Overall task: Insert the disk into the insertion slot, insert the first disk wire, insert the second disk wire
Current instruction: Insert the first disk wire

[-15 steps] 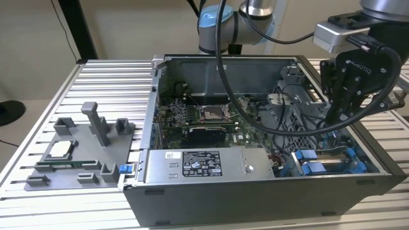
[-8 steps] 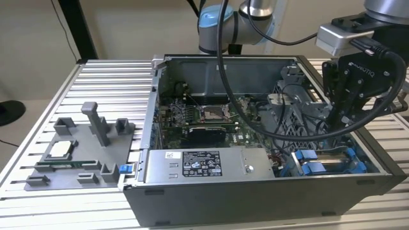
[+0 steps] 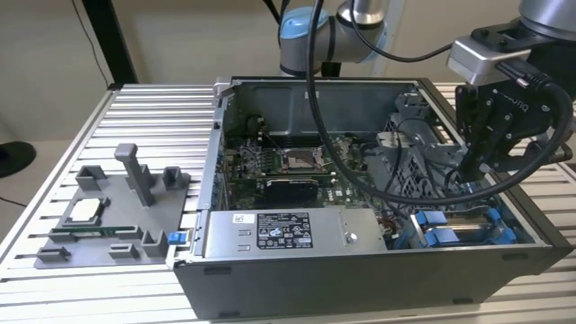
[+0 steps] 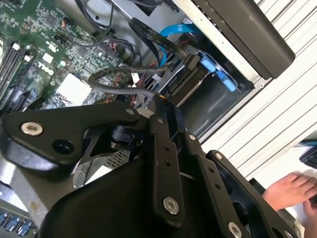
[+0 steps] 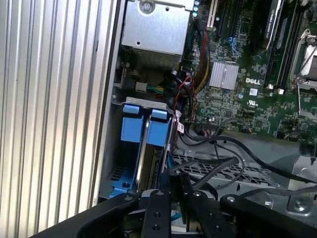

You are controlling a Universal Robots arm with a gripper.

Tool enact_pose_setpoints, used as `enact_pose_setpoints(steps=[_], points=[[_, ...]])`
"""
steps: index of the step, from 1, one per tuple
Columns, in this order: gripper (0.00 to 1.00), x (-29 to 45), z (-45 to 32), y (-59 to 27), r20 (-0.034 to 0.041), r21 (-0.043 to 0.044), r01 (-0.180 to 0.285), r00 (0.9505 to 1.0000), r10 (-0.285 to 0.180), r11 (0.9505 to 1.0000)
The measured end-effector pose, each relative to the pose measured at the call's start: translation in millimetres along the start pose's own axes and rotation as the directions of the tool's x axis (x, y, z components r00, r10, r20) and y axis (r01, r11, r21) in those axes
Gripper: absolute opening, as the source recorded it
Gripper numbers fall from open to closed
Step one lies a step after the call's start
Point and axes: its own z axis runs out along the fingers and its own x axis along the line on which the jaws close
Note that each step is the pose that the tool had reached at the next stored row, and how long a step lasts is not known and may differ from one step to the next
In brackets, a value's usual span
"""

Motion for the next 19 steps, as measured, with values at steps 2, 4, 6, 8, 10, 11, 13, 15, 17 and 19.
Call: enact_pose_setpoints(steps=[2, 4, 6, 8, 10, 11, 13, 15, 17, 19], points=[[0.0, 1.5, 0.0, -0.2, 0.0124, 0.0018, -0.001, 0.9999, 0.001, 1.0], [0.0, 3.5, 0.1, -0.8, 0.0176, 0.0025, -0.002, 0.9998, 0.002, 1.0], [0.0, 5.6, 0.0, -2.0, 0.0183, 0.0022, -0.002, 0.9998, 0.002, 1.0], [0.0, 7.6, 0.1, -3.8, 0.0184, 0.0015, -0.003, 0.9998, 0.003, 1.0], [0.0, 9.8, 0.2, -5.3, 0.0184, 0.001, -0.004, 0.9998, 0.004, 1.0], [0.0, 11.0, 0.3, -5.8, 0.0185, 0.0008, -0.004, 0.9998, 0.004, 1.0], [0.0, 13.5, 0.3, -6.2, 0.0183, 0.0006, -0.007, 0.9998, 0.007, 1.0], [0.0, 15.9, 0.5, -6.5, 0.0182, 0.0005, -0.01, 0.9998, 0.01, 0.9999], [0.0, 18.2, 0.6, -6.6, 0.018, 0.0004, -0.014, 0.9997, 0.014, 0.9999], [0.0, 20.4, 0.7, -6.5, 0.0177, 0.0004, -0.019, 0.9997, 0.019, 0.9998]])
